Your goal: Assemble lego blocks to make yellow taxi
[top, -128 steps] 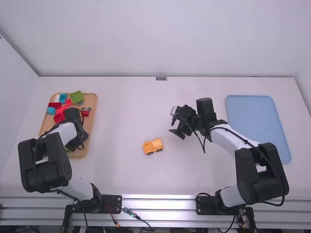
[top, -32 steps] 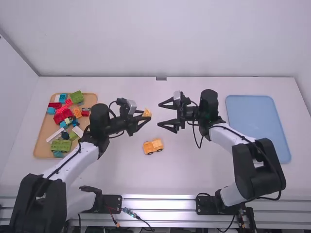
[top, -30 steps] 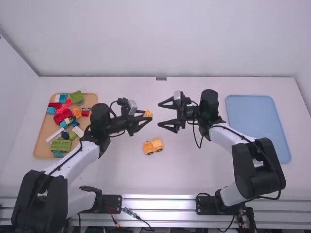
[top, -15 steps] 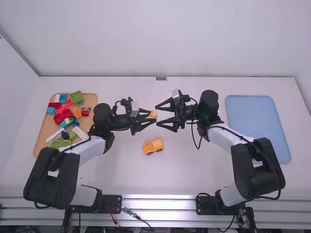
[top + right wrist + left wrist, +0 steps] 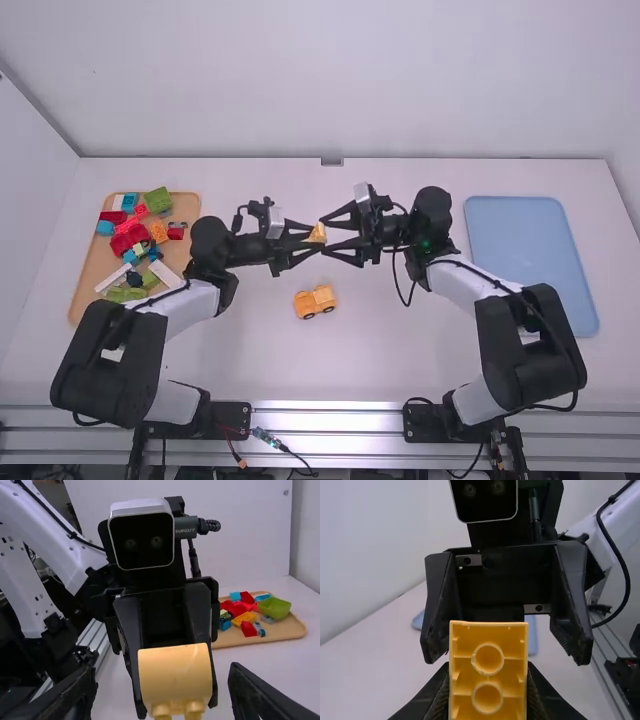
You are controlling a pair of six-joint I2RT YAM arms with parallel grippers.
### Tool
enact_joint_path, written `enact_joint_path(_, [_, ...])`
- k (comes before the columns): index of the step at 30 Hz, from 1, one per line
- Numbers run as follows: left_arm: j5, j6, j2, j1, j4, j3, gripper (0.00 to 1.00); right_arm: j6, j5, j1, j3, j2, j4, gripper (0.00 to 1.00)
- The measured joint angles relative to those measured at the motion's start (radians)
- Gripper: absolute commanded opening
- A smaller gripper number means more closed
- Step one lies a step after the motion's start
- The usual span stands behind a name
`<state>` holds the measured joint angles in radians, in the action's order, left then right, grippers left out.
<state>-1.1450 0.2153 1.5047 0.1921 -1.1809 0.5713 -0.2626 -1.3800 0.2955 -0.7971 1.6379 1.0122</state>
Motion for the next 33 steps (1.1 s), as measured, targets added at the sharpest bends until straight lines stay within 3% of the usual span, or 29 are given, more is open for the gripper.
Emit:
enact_joint_path(6, [-0.013,0.017,0.000,0.002,-0.063,0.000,0.05,-0.009,0.015,-0.005,0.000,0.000,0.037,0.69])
enact_joint_path(13, [-0.026,0.045,0.000,0.003,-0.172,0.000,0.05,-0.140,0.015,-0.014,0.000,0.000,0.265,0.70])
enact_joint_path(19, [-0.023,0.114,0.000,0.003,-0.298,0.000,0.05,-0.214,0.034,-0.010,0.000,0.000,0.311,0.69])
enact_joint_path(33, [0.053,0.121,0.000,0.005,-0.223,0.000,0.06,-0.248,0.066,0.006,-0.001,0.000,0.311,0.65])
